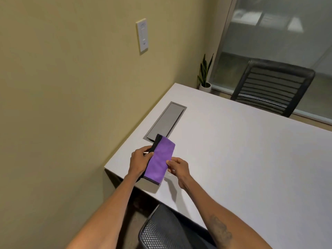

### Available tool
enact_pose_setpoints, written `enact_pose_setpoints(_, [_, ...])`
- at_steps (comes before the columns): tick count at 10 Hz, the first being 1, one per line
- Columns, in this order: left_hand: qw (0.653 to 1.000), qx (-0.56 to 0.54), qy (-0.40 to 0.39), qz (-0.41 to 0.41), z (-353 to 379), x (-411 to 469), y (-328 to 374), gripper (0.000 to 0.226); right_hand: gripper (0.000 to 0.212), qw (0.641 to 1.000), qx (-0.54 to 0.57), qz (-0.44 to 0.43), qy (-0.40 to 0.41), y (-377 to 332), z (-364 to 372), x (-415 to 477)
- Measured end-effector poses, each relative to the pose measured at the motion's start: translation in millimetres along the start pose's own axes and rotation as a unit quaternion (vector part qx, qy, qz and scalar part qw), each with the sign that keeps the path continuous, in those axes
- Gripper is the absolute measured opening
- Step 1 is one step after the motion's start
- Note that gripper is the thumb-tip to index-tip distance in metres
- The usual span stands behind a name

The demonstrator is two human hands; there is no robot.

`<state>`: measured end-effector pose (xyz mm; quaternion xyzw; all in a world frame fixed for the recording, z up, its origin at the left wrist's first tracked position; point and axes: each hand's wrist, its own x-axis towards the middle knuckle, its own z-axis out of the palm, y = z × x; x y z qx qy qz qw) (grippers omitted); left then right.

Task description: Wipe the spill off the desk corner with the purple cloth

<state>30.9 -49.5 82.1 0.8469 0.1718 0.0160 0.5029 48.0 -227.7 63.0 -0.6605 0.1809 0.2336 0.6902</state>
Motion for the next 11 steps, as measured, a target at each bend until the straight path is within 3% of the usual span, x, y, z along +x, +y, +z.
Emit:
enact_pose_setpoints(3, [0.995, 0.077, -0.004, -0.057, 13, 30, -61, 0.035, 0.016, 0.997, -0.005, 0.068, 0.022, 48, 42, 44])
enact_pose_setpoints(7, [0.990, 0.091, -0.012, -0.104, 24, 54, -94, 0.034, 0.025, 0.991, -0.009, 0.120, -0.058, 45, 53, 53])
enact_pose_setpoints(9, [0.987, 0.123, -0.006, -0.107, 27, 52, -87, 0.041, 0.008, 0.988, -0.032, 0.130, -0.074, 41, 48, 47])
enact_pose_setpoints(10, [0.984, 0.165, -0.003, -0.074, 30, 49, -77, 0.045, 0.021, 0.990, -0.060, 0.096, -0.081, 34, 44, 42])
enact_pose_setpoints(11, [0.974, 0.224, -0.025, -0.009, 36, 44, -53, 0.047, 0.052, 0.984, -0.164, 0.035, -0.054, 21, 30, 25])
